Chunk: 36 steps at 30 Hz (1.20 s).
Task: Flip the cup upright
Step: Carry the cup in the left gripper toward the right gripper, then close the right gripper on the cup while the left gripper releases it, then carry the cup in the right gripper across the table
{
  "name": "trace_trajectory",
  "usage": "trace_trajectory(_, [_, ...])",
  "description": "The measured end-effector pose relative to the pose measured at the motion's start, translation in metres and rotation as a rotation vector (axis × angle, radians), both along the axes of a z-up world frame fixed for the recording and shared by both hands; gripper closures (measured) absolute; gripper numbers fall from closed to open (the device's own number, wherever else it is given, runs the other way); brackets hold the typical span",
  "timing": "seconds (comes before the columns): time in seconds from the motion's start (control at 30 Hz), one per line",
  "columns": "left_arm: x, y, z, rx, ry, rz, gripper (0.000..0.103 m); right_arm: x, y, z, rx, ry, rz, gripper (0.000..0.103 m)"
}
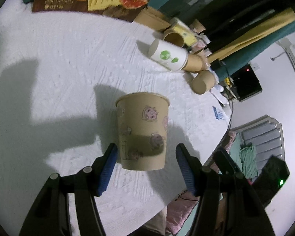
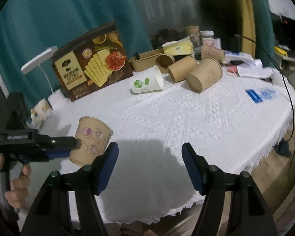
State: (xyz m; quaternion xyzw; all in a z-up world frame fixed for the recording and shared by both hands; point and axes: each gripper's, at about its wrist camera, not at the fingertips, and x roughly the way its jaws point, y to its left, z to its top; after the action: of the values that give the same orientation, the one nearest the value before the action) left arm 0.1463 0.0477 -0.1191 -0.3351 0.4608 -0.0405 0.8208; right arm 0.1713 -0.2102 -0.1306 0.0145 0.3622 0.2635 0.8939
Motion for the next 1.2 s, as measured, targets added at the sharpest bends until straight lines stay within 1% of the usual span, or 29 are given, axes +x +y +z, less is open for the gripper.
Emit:
trace_trajectory(0.07, [-0.010, 0.006, 0.006, 0.025, -0.033, 0.000, 0.041, 0.005, 0.013, 0.006, -0.052, -0.007, 0.050, 0.039])
trace_trajectory(0.13, [-0.021, 0.012, 0.011, 0.074, -0.066, 0.012, 0.041, 0.010, 0.024, 0.011, -0.073, 0.005, 0.109, 0.039])
trace_trajectory(0.17, [-0.029, 0.017, 0.015, 0.113, -0.089, 0.026, 0.041, 0.014, 0.030, 0.014, -0.073, 0.019, 0.142, 0.039])
trace_trajectory(0.27, [-0.050, 0.032, 0.021, 0.191, -0.134, 0.052, 0.041, 0.029, 0.052, 0.018, -0.063, 0.093, 0.248, 0.039])
trace_trajectory(0.33, [-0.059, 0.043, 0.022, 0.222, -0.148, 0.073, 0.041, 0.039, 0.073, 0.016, -0.079, 0.159, 0.312, 0.039])
trace_trajectory(0.4, [-0.069, 0.057, 0.021, 0.251, -0.157, 0.099, 0.041, 0.046, 0.093, 0.012, -0.112, 0.200, 0.344, 0.039])
trace_trajectory(0.47, [-0.078, 0.072, 0.021, 0.282, -0.163, 0.128, 0.041, 0.050, 0.113, 0.009, -0.123, 0.243, 0.377, 0.039])
trace_trajectory(0.53, [-0.085, 0.083, 0.020, 0.318, -0.166, 0.145, 0.041, 0.053, 0.129, 0.006, -0.134, 0.280, 0.383, 0.038])
trace_trajectory(0.63, [-0.094, 0.096, 0.019, 0.414, -0.165, 0.181, 0.041, 0.060, 0.147, -0.002, -0.157, 0.348, 0.365, 0.036])
trace_trajectory(0.67, [-0.096, 0.101, 0.017, 0.447, -0.159, 0.195, 0.041, 0.062, 0.153, -0.005, -0.160, 0.371, 0.365, 0.033])
trace_trajectory(0.7, [-0.098, 0.106, 0.016, 0.460, -0.153, 0.200, 0.041, 0.064, 0.158, -0.008, -0.166, 0.385, 0.366, 0.032])
trace_trajectory(0.8, [-0.103, 0.119, 0.012, 0.447, -0.142, 0.207, 0.041, 0.069, 0.167, -0.015, -0.168, 0.437, 0.375, 0.031])
trace_trajectory(0.97, [-0.105, 0.127, 0.007, 0.454, -0.141, 0.206, 0.041, 0.080, 0.175, -0.028, -0.181, 0.509, 0.357, 0.031])
trace_trajectory(1.07, [-0.105, 0.126, 0.004, 0.445, -0.128, 0.214, 0.041, 0.084, 0.177, -0.034, -0.188, 0.533, 0.354, 0.031])
trace_trajectory(1.2, [-0.106, 0.127, 0.001, 0.431, -0.124, 0.228, 0.040, 0.087, 0.181, -0.036, -0.189, 0.540, 0.362, 0.031])
